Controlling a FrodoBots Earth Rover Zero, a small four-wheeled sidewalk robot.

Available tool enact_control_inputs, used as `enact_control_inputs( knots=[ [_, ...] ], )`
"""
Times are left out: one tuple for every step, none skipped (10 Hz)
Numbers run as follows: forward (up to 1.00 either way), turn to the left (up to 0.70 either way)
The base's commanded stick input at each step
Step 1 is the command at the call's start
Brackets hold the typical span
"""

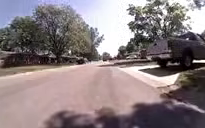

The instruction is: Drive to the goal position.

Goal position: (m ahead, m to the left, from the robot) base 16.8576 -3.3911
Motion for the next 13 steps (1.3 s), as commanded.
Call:
enact_control_inputs(
  knots=[
    [0.5, 0.0],
    [0.5, 0.0],
    [0.5, 0.0],
    [0.5, 0.0],
    [0.5, 0.0],
    [0.5, 0.0],
    [0.5, 0.0],
    [0.5, 0.0],
    [0.5, 0.0],
    [0.5, 0.0],
    [0.5, 0.0],
    [0.5, 0.0],
    [0.5, 0.0]
  ],
)
